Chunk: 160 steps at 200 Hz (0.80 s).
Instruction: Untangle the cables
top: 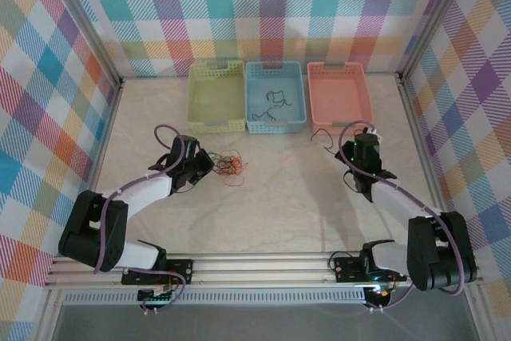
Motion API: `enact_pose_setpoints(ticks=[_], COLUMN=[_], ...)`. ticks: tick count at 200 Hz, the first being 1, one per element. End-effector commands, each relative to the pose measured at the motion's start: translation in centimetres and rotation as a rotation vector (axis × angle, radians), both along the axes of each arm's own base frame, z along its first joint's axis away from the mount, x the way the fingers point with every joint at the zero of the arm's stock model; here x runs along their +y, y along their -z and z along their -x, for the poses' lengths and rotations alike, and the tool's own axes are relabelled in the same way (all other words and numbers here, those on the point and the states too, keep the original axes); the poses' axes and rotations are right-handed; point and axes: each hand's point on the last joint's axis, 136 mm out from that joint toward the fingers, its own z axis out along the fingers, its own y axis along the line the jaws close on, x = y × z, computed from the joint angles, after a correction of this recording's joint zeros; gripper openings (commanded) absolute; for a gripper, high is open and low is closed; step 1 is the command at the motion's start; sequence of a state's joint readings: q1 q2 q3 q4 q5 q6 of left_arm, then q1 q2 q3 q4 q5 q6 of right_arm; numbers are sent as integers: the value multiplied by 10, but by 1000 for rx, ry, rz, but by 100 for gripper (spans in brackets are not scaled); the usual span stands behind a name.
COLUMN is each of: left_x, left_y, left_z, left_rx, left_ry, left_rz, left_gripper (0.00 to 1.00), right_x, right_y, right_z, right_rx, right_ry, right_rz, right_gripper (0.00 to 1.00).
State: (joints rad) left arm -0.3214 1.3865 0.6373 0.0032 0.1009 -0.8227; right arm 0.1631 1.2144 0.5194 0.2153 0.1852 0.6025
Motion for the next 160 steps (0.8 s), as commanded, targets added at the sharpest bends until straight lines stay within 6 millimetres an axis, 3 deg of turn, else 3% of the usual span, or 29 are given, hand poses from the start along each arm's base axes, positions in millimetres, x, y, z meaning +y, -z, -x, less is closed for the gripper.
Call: enact_pose_setpoints(ticks=[1, 23, 54, 95, 115, 136, 160], left_x=[-2, -5, -7, -11, -11, -11, -12], left_y=[-5, -7, -7, -7, -8, -7, -6], left_z=[-8, -8, -8, -9, -9, -9, -8], left_rx=[-21, -26, -26, -23, -25, -22, -21], left_ry=[10, 25, 34, 44, 46, 47, 49], left_rz=[12, 8, 3, 3, 2, 1, 1], left_gripper=[0, 0, 0, 0, 0, 0, 0], right_x=[40, 69, 87, 99, 105, 115, 139], right_y=[-46, -94, -152, -218, -232, -225, -208], right_z=[-4, 10, 21, -1, -31, -71, -115], right_rx=[-182, -308, -422, -471, -465, -379, -315], right_ry=[-235, -382, -465, -495, -492, -483, -543], right_rz=[-58, -132, -124, -154, -151, -160, -220], right_gripper=[0, 0, 0, 0, 0, 0, 0])
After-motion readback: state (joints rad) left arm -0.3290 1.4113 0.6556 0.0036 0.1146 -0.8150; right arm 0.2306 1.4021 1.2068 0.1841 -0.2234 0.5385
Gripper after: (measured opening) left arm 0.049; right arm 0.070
